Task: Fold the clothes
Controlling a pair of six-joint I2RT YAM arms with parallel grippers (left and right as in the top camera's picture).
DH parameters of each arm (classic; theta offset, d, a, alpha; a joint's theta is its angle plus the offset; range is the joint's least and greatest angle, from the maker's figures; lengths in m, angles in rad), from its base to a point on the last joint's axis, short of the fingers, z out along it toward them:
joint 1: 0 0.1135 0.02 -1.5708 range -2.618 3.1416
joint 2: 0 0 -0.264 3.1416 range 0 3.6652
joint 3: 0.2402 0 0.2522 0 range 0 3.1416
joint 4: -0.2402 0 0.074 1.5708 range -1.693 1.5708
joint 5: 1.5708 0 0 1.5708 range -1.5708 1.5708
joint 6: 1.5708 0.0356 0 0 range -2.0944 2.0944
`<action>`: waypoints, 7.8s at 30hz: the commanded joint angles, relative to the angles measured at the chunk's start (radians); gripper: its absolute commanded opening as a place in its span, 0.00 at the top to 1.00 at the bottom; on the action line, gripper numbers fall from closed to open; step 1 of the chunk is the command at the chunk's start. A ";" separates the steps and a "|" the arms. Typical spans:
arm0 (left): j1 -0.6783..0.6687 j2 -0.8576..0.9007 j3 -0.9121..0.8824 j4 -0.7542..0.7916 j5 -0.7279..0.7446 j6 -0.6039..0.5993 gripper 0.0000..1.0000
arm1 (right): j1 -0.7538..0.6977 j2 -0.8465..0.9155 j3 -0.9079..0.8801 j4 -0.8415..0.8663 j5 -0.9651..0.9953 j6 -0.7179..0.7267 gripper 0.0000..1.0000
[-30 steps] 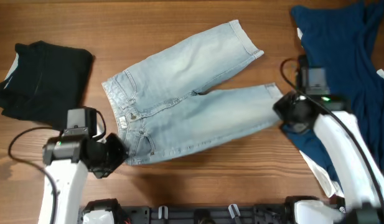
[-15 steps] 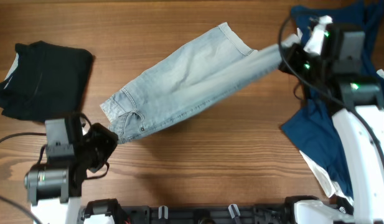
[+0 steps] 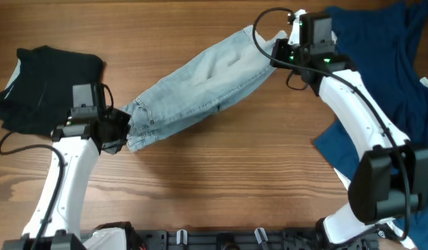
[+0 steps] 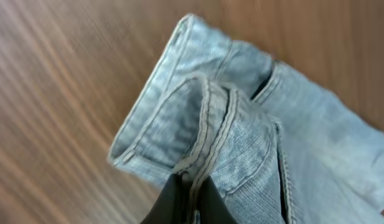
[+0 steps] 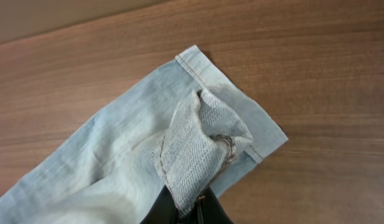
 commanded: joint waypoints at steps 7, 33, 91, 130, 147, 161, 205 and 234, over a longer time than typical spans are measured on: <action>0.010 0.002 0.012 0.042 -0.029 -0.021 0.96 | 0.006 0.031 0.029 0.077 0.027 -0.011 0.96; 0.029 0.125 0.012 -0.029 0.019 0.141 0.46 | -0.070 0.295 0.029 0.254 -0.242 0.070 0.27; -0.031 0.245 0.012 0.169 -0.195 0.141 0.46 | -0.071 0.175 0.029 -0.392 -0.103 0.141 0.96; 0.148 0.365 0.014 0.342 0.272 0.718 0.27 | -0.071 0.175 0.029 -0.416 -0.102 0.126 0.96; 0.123 0.339 0.014 0.292 0.363 0.718 0.85 | -0.071 0.175 0.029 -0.429 -0.100 0.132 0.96; 0.141 -0.007 0.014 0.071 0.370 0.710 0.96 | -0.147 0.088 0.119 -0.574 -0.237 0.048 0.96; 0.138 0.277 -0.063 -0.199 0.144 0.424 0.54 | -0.141 0.053 -0.108 -0.492 -0.166 -0.062 0.89; 0.074 0.515 -0.059 0.872 0.171 0.425 0.68 | -0.245 0.300 -0.117 -0.166 -0.077 0.159 0.77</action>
